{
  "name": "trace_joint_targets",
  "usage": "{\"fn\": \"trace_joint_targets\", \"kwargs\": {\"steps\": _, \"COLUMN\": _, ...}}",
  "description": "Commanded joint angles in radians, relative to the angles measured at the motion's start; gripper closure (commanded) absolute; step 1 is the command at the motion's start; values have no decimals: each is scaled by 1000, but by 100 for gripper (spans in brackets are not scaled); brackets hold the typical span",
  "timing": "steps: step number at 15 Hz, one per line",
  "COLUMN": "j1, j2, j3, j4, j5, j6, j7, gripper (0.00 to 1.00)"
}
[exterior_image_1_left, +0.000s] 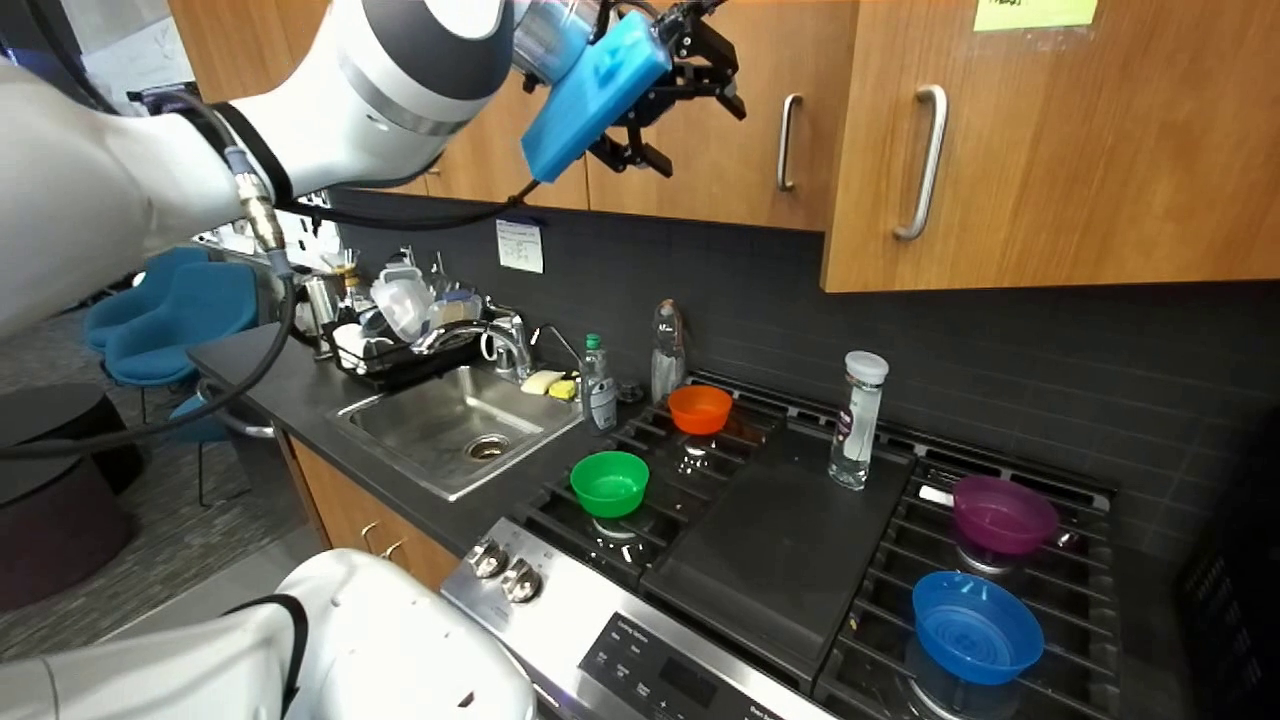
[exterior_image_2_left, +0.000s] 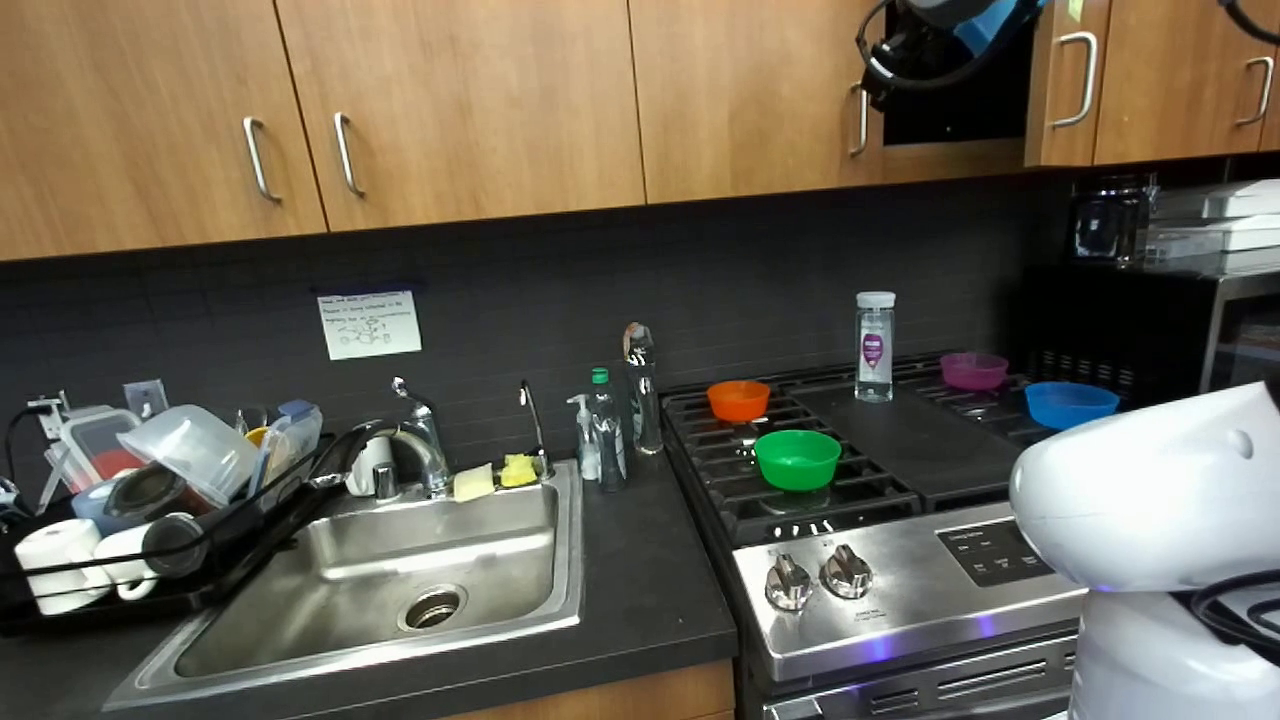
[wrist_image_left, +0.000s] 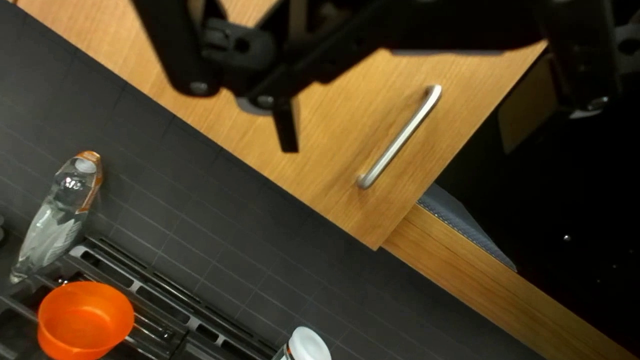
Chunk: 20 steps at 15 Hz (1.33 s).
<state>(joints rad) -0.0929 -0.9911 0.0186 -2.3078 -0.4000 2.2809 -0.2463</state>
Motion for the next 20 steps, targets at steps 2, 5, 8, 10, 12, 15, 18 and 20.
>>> {"fn": "trace_joint_targets", "kwargs": {"steps": 2, "j1": -12, "j2": 143, "j3": -2, "j4": 70, "j5": -63, "j6": 111, "j7": 7, "gripper": 0}}
{"fn": "trace_joint_targets", "kwargs": {"steps": 5, "j1": -36, "j2": 237, "j3": -17, "j4": 133, "j5": -64, "j6": 166, "j7": 21, "gripper": 0}}
{"fn": "trace_joint_targets", "kwargs": {"steps": 8, "j1": -72, "j2": 300, "j3": -34, "j4": 185, "j5": -58, "j6": 188, "j7": 42, "gripper": 0}}
{"fn": "trace_joint_targets", "kwargs": {"steps": 10, "j1": -109, "j2": 324, "j3": -31, "j4": 212, "j5": -64, "j6": 185, "j7": 81, "gripper": 0}}
{"fn": "trace_joint_targets", "kwargs": {"steps": 12, "j1": -128, "j2": 341, "j3": -43, "j4": 230, "j5": -64, "j6": 189, "j7": 95, "gripper": 0}}
{"fn": "trace_joint_targets", "kwargs": {"steps": 15, "j1": -167, "j2": 331, "j3": -35, "j4": 239, "j5": -70, "j6": 173, "j7": 152, "gripper": 0}}
{"fn": "trace_joint_targets", "kwargs": {"steps": 18, "j1": -214, "j2": 318, "j3": -27, "j4": 244, "j5": -69, "j6": 130, "j7": 232, "gripper": 0}}
{"fn": "trace_joint_targets", "kwargs": {"steps": 20, "j1": -228, "j2": 310, "j3": -41, "j4": 249, "j5": -61, "j6": 108, "j7": 254, "gripper": 0}}
